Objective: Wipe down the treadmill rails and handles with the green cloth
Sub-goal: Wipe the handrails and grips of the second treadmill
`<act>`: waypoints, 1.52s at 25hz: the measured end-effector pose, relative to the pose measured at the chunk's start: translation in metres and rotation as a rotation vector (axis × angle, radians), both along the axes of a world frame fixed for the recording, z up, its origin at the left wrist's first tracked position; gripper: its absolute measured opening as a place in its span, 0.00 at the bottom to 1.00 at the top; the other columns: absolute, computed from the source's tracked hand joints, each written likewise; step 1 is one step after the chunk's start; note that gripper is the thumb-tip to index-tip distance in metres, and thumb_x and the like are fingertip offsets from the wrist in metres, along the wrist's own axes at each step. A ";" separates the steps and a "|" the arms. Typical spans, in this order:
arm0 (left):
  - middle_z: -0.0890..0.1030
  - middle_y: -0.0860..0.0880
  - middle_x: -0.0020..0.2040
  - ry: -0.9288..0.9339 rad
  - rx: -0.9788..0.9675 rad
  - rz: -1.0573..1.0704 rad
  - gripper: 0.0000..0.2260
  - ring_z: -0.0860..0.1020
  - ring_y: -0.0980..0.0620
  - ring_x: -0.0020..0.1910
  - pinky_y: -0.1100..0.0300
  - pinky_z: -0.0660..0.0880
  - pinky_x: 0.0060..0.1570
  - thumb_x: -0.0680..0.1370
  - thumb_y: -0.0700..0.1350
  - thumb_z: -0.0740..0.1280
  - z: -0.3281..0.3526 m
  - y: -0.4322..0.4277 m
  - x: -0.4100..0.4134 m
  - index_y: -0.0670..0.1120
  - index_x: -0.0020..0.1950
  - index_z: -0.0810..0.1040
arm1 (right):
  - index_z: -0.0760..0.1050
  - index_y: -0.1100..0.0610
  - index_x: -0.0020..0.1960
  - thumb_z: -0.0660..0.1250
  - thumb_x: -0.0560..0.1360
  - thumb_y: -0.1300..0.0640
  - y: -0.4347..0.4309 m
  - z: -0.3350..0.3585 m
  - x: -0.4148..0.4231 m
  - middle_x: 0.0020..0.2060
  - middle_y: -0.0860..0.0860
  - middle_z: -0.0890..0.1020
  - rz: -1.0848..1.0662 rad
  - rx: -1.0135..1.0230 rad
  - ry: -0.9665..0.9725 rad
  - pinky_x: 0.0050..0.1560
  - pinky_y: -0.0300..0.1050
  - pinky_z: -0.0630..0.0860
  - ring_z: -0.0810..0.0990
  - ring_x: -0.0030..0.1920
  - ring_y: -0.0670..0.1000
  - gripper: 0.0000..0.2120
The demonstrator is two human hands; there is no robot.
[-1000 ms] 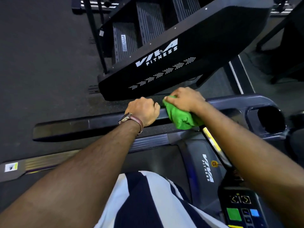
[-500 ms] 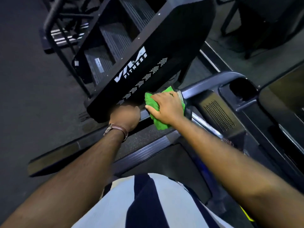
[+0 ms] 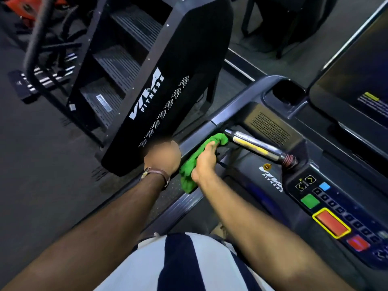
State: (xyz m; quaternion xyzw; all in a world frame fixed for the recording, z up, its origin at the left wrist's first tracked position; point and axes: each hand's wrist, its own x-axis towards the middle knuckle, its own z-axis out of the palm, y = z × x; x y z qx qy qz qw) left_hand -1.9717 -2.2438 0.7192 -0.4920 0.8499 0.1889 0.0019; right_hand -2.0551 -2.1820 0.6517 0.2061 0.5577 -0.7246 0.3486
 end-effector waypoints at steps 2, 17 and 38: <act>0.81 0.37 0.52 -0.002 -0.008 -0.028 0.24 0.78 0.34 0.52 0.49 0.73 0.50 0.81 0.54 0.49 0.001 0.001 0.002 0.39 0.54 0.80 | 0.72 0.55 0.67 0.54 0.79 0.36 -0.003 0.006 -0.019 0.67 0.53 0.75 -0.048 -0.017 -0.231 0.66 0.58 0.69 0.74 0.66 0.56 0.28; 0.81 0.39 0.54 0.026 0.085 -0.057 0.24 0.78 0.36 0.53 0.50 0.71 0.48 0.80 0.54 0.49 0.003 -0.007 0.004 0.40 0.56 0.78 | 0.80 0.58 0.49 0.54 0.80 0.38 0.007 -0.022 0.009 0.46 0.58 0.84 -0.088 -0.202 -0.289 0.49 0.52 0.77 0.81 0.49 0.59 0.26; 0.80 0.37 0.55 -0.048 0.104 -0.049 0.24 0.78 0.36 0.53 0.50 0.73 0.51 0.81 0.52 0.47 0.003 -0.008 -0.008 0.39 0.56 0.78 | 0.81 0.52 0.55 0.55 0.78 0.42 -0.008 0.061 -0.102 0.57 0.48 0.82 0.905 0.990 1.542 0.74 0.63 0.48 0.70 0.70 0.53 0.21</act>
